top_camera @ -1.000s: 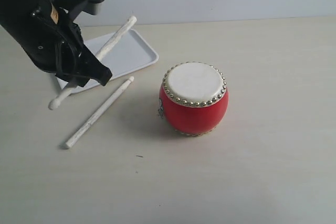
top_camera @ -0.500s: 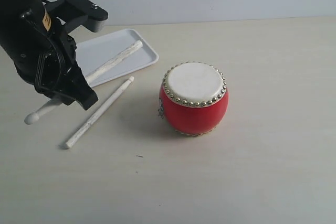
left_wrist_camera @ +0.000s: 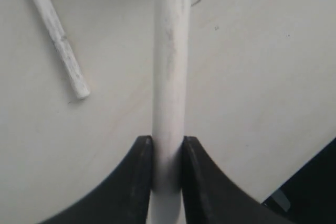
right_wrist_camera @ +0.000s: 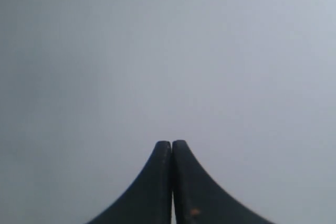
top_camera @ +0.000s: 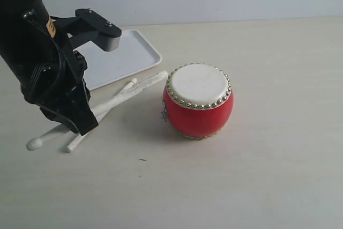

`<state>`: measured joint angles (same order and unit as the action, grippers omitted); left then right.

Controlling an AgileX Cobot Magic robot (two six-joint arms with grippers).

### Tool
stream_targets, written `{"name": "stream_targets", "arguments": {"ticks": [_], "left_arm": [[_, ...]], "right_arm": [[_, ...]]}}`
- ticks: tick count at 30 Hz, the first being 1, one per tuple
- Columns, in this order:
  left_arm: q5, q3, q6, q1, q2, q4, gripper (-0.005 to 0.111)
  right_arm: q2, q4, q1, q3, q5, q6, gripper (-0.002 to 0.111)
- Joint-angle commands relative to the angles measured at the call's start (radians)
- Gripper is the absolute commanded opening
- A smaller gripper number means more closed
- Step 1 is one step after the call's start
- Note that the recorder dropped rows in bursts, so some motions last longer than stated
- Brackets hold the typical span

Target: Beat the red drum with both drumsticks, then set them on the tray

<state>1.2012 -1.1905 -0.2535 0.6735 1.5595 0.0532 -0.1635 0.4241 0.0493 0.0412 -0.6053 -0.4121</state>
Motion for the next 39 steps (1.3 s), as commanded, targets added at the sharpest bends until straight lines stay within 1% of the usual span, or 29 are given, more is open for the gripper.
{"name": "stream_targets", "arguments": {"ticks": [1, 7, 10, 11, 13, 16, 17, 19, 20, 23, 25, 27, 29, 30, 31, 32, 33, 34, 35, 36, 39], "left_arm": [[0.02, 0.002, -0.022, 0.005, -0.009, 0.02, 0.0], [0.02, 0.002, -0.053, 0.005, -0.009, 0.034, 0.0], [0.02, 0.002, -0.063, 0.005, -0.009, 0.035, 0.0], [0.02, 0.002, -0.063, 0.005, -0.009, 0.035, 0.0], [0.02, 0.002, -0.063, 0.005, -0.009, 0.04, 0.0], [0.02, 0.002, -0.059, 0.005, -0.011, 0.039, 0.0], [0.02, 0.002, -0.059, 0.003, -0.011, 0.039, 0.0], [0.02, 0.002, -0.059, 0.003, -0.011, 0.039, 0.0], [0.02, 0.002, -0.059, 0.003, -0.011, 0.039, 0.0], [0.02, 0.002, -0.059, 0.003, -0.011, 0.039, 0.0], [0.02, 0.002, -0.057, 0.003, -0.011, 0.039, 0.0], [0.02, 0.002, -0.057, 0.003, -0.011, 0.039, 0.0], [0.02, 0.002, -0.058, 0.003, -0.011, 0.039, 0.0], [0.02, 0.002, -0.057, 0.003, -0.011, 0.041, 0.0], [0.02, 0.002, -0.057, 0.003, -0.011, 0.046, 0.0], [0.02, 0.002, -0.057, 0.003, -0.011, 0.069, 0.0], [0.02, 0.002, -0.057, 0.003, -0.011, 0.072, 0.0], [0.02, 0.002, -0.057, 0.003, -0.011, 0.087, 0.0], [0.02, 0.002, -0.06, 0.003, -0.011, 0.093, 0.0], [0.02, 0.002, -0.06, 0.003, -0.011, 0.093, 0.0], [0.02, 0.002, -0.096, 0.003, -0.011, 0.135, 0.0]], "right_arm": [[-0.109, 0.367, 0.002, 0.159, -0.026, -0.261, 0.0], [-0.469, 0.897, 0.002, 0.501, -0.003, -0.45, 0.0], [-0.635, 1.257, 0.011, 0.654, -0.023, -0.614, 0.0], [-0.702, 1.32, 0.032, 0.712, -0.023, -0.712, 0.0], [-0.783, 1.32, 0.066, 0.761, -0.02, -0.768, 0.0], [-0.892, 1.32, 0.104, 0.793, 0.029, -0.655, 0.0], [-0.916, 1.32, 0.122, 0.793, 0.09, -0.625, 0.0], [-0.949, 1.32, 0.147, 0.793, 0.287, -0.602, 0.0], [-0.98, 1.32, 0.173, 0.793, 0.476, -0.58, 0.0], [-1.064, 1.32, 0.217, 0.795, 0.897, -0.438, 0.0], [-1.124, 1.32, 0.229, 0.795, 1.071, -0.317, 0.0], [-1.183, 1.195, 0.243, 0.806, 1.159, -0.109, 0.0], [-1.225, 0.948, 0.259, 0.83, 1.188, 0.182, 0.0], [-1.238, 0.688, 0.285, 0.848, 1.179, 0.471, 0.0], [-1.238, 0.553, 0.307, 0.856, 1.169, 0.621, 0.0], [-1.218, 0.295, 0.365, 0.863, 1.167, 0.893, 0.0], [-1.199, 0.15, 0.402, 0.863, 1.177, 1.077, 0.0], [-1.154, -0.141, 0.466, 0.863, 1.214, 1.42, 0.002], [-1.125, -0.251, 0.497, 0.863, 1.226, 1.539, 0.005], [-1.062, -0.351, 0.543, 0.863, 1.245, 1.61, 0.01], [-0.934, -0.373, 0.636, 0.828, 1.273, 1.62, 0.015]]}}
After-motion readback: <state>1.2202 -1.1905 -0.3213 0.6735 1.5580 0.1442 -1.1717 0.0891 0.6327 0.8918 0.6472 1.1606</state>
